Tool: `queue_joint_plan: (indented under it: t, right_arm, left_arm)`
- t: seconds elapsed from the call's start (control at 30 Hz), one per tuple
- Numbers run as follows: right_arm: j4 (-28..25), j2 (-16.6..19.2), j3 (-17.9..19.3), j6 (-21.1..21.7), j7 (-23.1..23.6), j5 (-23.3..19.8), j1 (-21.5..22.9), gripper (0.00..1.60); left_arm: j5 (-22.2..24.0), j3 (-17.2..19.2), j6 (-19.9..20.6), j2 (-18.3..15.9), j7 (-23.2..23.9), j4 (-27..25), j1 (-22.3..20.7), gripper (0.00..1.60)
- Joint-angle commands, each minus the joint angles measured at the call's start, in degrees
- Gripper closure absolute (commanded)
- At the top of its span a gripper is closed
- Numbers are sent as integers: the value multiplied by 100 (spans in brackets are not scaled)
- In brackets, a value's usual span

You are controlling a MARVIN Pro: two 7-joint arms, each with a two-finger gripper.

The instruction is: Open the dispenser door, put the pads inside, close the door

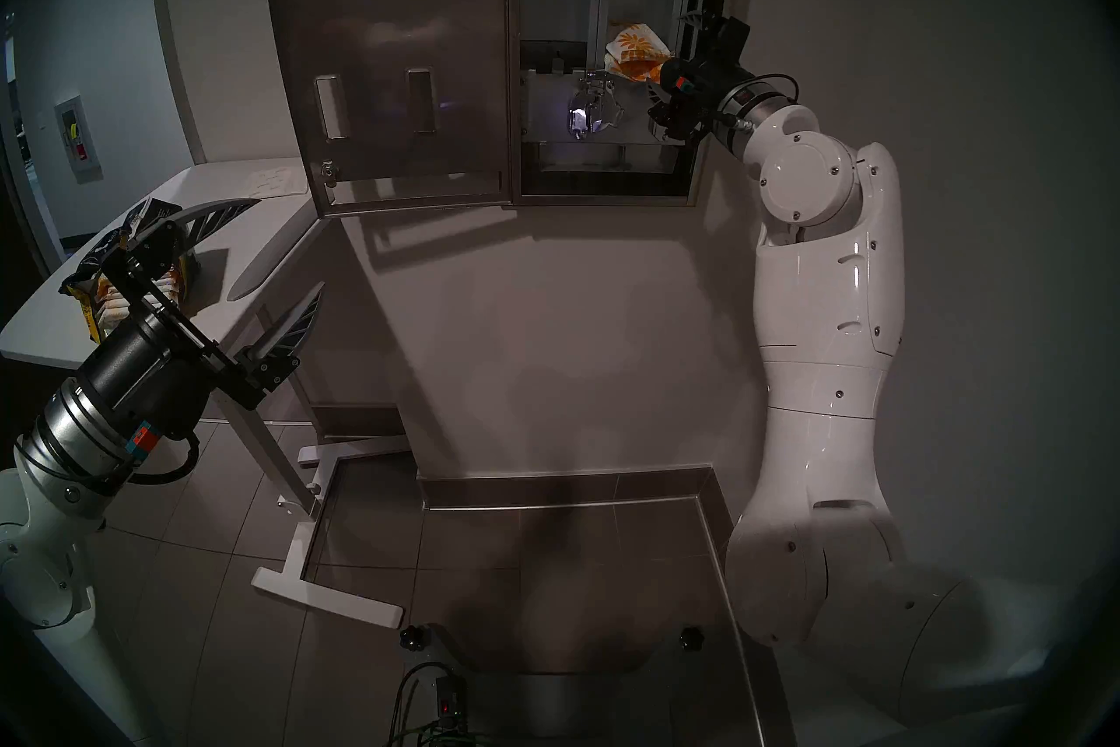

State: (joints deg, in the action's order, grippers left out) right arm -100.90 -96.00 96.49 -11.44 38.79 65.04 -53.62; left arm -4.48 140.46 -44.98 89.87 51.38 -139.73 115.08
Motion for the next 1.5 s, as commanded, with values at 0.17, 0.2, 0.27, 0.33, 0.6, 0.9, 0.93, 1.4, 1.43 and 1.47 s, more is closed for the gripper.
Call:
queue_joint_plan:
  t: [0.17,0.2,0.27,0.33,0.6,0.9,0.93,1.4,1.43,1.47]
  right_arm:
    - [-1031,-398,111,62,201,-601,-487,0]
    - [-1186,-450,118,115,234,-631,-564,0]
    - [-1375,-552,154,178,217,-719,-661,0]
    - [-1544,-709,222,277,116,-823,-753,0]
    - [-2012,-583,272,908,-238,-1364,-1172,0]
    - [-2427,-159,226,1789,-605,-1965,-1919,0]
    - [-2486,-93,201,1883,-668,-2032,-2045,0]
    - [-2927,262,146,2675,-1105,-2540,-3022,0]
    - [-2992,304,120,2708,-1198,-2593,-3160,0]
    - [-3026,319,105,2735,-1264,-2627,-3236,0]
  left_arm:
    - [37,-14,-5,0,-9,-27,3,0]
    - [37,-14,-5,0,-9,-27,2,0]
    - [37,-14,-5,0,-8,-27,2,0]
    - [36,-14,-5,0,-8,-27,2,0]
    - [35,-14,-5,1,-8,-27,1,0]
    - [33,-14,-4,1,-7,-27,0,0]
    - [33,-14,-4,1,-7,-27,0,0]
    - [32,-13,-4,1,-7,-27,-1,0]
    - [33,-14,-4,1,-7,-27,-1,0]
    - [34,-14,-4,1,-7,-27,0,0]
